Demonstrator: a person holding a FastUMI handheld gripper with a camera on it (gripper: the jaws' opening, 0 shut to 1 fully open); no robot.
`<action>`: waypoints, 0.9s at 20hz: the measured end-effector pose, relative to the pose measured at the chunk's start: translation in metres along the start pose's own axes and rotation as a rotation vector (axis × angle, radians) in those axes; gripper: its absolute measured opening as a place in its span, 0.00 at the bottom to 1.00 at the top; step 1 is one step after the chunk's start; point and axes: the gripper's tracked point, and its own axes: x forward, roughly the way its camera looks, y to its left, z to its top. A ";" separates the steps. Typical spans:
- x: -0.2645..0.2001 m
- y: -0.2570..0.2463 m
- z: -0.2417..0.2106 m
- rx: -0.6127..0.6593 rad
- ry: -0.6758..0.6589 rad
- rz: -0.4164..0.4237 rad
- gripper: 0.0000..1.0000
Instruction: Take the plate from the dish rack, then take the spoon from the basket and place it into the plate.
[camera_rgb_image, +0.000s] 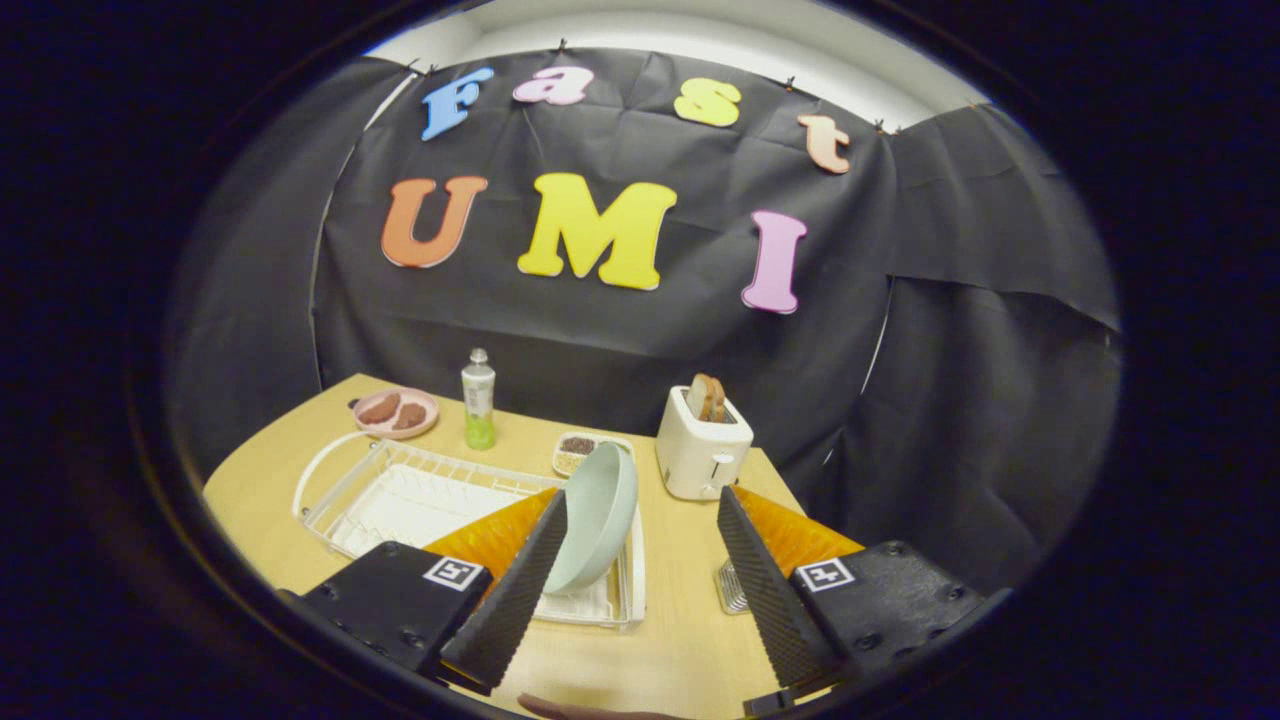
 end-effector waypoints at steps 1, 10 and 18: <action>0.014 0.001 0.001 -0.016 0.052 -0.006 0.97; 0.093 0.026 -0.002 -0.072 0.442 0.025 0.73; 0.119 0.025 -0.003 -0.192 0.670 -0.075 0.22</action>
